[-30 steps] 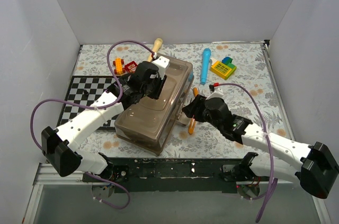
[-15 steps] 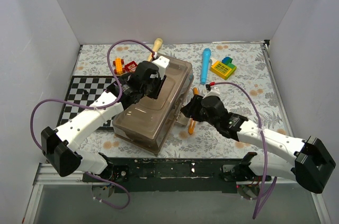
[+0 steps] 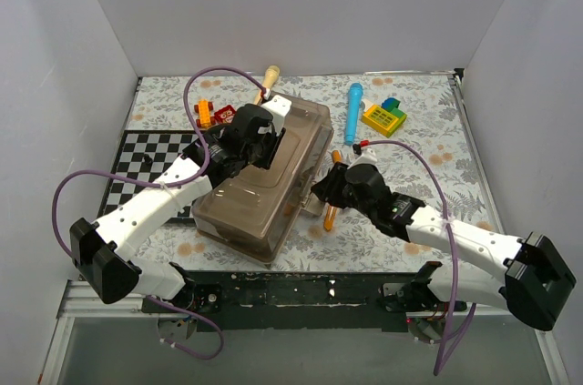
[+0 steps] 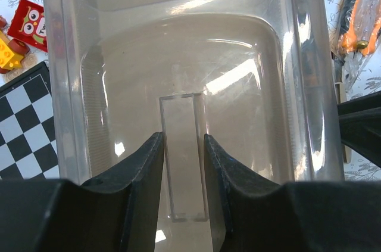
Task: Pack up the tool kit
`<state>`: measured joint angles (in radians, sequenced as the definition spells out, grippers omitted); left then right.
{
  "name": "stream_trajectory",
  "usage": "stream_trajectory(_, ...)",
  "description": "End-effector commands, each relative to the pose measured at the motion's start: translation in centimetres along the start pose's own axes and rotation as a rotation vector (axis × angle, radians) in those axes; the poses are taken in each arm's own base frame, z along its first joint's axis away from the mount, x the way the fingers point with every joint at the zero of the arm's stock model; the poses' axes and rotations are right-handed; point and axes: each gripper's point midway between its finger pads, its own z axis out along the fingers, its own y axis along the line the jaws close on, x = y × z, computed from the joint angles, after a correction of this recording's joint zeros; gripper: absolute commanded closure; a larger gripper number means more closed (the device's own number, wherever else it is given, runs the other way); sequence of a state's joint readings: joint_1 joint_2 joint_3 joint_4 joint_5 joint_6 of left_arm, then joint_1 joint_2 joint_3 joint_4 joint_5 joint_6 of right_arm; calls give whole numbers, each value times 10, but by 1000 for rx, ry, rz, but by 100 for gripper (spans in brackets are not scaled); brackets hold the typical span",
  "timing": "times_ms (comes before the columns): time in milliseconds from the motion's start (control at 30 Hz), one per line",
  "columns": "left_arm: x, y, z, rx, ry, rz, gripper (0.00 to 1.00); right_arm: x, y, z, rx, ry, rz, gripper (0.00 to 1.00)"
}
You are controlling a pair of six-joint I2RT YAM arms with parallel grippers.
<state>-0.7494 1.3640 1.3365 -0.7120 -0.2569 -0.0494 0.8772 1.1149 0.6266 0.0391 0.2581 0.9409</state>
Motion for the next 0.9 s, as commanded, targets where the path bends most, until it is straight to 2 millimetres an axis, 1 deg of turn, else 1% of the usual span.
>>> stream_trajectory(0, -27, 30, -19, -126, -89, 10, 98, -15, 22, 3, -66, -41, 25, 58)
stream_trajectory(267, -29, 36, -22, -151, -94, 43, 97, -9, 24, 10, -74, -20, 41, 60)
stream_trajectory(633, -33, 42, -25, -174, -106, 56, 98, -10, 27, 15, -79, -26, 54, 62)
stream_trajectory(867, -36, 43, -27, -180, -116, 64, 97, -7, 28, 22, -80, -11, 59, 62)
